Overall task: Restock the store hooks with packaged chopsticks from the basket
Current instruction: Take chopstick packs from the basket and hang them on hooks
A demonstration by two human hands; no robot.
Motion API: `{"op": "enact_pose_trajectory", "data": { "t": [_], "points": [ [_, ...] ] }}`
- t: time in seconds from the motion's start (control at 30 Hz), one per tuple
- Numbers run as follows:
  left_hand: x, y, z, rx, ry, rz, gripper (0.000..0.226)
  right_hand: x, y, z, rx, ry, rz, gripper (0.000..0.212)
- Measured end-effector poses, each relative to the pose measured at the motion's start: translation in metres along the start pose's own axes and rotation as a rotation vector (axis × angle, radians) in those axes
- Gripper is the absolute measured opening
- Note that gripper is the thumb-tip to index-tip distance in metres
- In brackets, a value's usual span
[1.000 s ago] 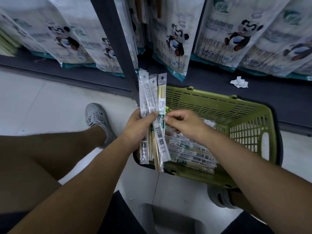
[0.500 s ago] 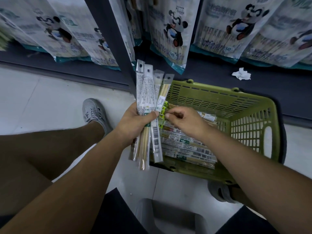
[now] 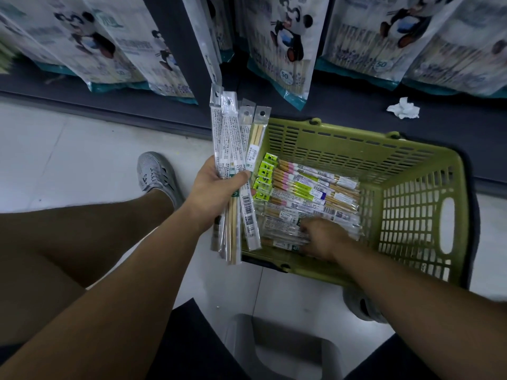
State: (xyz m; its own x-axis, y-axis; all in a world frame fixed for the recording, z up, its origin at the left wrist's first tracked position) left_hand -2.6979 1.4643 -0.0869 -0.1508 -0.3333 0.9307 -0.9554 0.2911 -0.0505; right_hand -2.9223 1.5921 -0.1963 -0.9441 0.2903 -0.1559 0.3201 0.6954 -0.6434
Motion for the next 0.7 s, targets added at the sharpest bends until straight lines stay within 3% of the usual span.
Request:
{"op": "enact_pose_trajectory", "data": {
  "t": [0.17, 0.47, 0.6, 0.7],
  "points": [
    [0.0, 0.0, -0.001, 0.001, -0.005, 0.012, 0.033, 0.002, -0.004, 0.001, 0.028, -0.052, 0.044, 0.011],
    [0.008, 0.01, -0.003, 0.016, 0.028, -0.01, 0.039, 0.006, -0.073, -0.019, 0.093, -0.02, 0.593, 0.041],
    [0.019, 0.028, -0.007, 0.017, 0.055, -0.057, 0.039, -0.009, -0.122, -0.048, 0.146, -0.035, 0.902, 0.021],
    [0.035, 0.047, -0.012, 0.0, 0.063, -0.139, 0.047, -0.019, -0.148, -0.075, 0.204, -0.063, 1.02, 0.028]
  ]
}}
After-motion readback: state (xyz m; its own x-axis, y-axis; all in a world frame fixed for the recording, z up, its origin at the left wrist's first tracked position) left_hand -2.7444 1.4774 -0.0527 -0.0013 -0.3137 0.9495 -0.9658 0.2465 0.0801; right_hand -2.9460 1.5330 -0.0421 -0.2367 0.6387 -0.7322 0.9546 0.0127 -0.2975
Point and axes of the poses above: each hand's wrist, its own z-axis towards the middle knuckle, its own y-axis out of the palm, x = y × z, the point moved 2 cm from there along z, towards the middle knuckle, and after that the axes turned 10 degrees about y, right-handed, at the moved point
